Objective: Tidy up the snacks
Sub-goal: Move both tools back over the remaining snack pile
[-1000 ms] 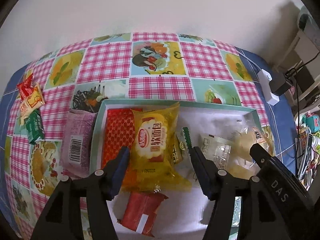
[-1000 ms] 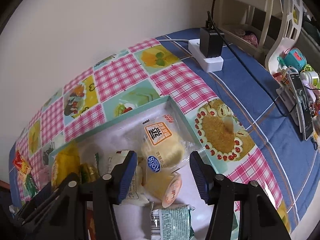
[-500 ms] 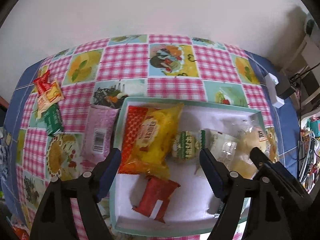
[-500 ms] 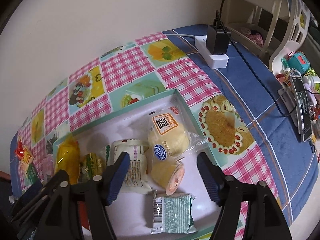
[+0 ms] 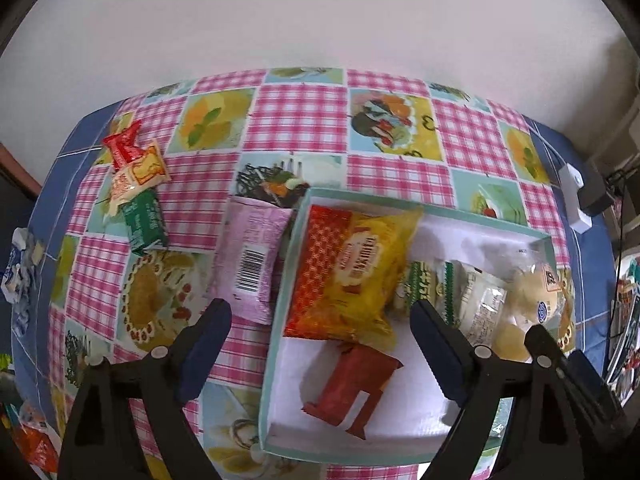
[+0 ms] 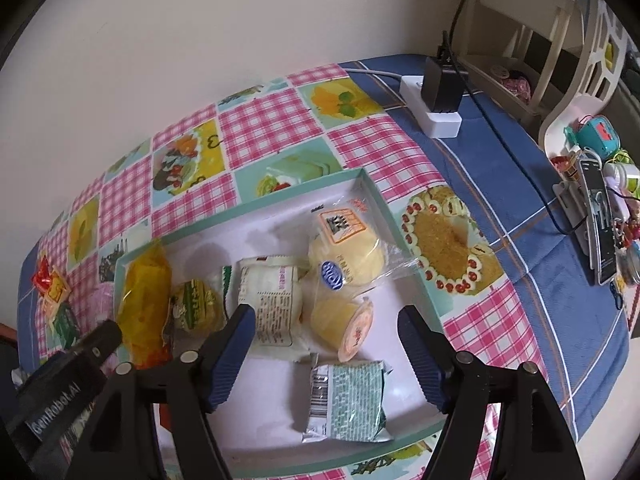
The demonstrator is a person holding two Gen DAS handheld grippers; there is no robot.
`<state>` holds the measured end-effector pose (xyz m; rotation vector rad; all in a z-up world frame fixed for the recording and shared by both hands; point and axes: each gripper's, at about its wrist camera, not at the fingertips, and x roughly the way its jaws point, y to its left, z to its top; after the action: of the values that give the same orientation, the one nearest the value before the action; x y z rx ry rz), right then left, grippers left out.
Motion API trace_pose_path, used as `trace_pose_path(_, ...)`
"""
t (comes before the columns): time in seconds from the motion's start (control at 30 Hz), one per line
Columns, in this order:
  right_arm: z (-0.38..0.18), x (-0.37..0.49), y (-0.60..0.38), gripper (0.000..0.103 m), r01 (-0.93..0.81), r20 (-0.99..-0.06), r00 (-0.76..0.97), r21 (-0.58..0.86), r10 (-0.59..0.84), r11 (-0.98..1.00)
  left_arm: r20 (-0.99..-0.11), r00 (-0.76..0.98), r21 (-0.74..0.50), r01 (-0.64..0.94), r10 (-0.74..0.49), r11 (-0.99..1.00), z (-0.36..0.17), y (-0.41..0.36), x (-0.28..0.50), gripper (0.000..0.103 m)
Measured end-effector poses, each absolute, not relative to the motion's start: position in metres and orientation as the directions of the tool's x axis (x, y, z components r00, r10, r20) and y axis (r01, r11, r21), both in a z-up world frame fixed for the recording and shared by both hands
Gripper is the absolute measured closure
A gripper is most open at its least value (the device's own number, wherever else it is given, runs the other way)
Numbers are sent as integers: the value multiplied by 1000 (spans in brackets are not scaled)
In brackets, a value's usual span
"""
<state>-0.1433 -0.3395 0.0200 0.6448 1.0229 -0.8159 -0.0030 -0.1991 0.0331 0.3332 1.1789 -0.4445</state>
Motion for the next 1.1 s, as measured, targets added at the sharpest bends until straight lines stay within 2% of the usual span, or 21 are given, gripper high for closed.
trace_pose_path(0.13, 21, -139, -330, 15, 818, -913, 281, 67, -295, 572, -927, 348, 41, 470, -142, 882, 36, -189, 1, 11)
trace_pose_path(0.27, 19, -133, -322, 0, 800, -914, 283, 58, -291, 597, -922, 371, 74, 453, -113, 888, 34, -181, 5, 1)
trace_pose_path(0.67, 19, -126, -312, 0, 787, -919, 287, 65, -271, 613, -941, 332, 73, 391, -66, 918, 24, -148, 24, 1)
trace_pose_path(1.1, 25, -82, -248, 0, 661, -912, 360, 100, -198, 744, -943, 333, 64, 246, -23, 967, 28, -77, 63, 1)
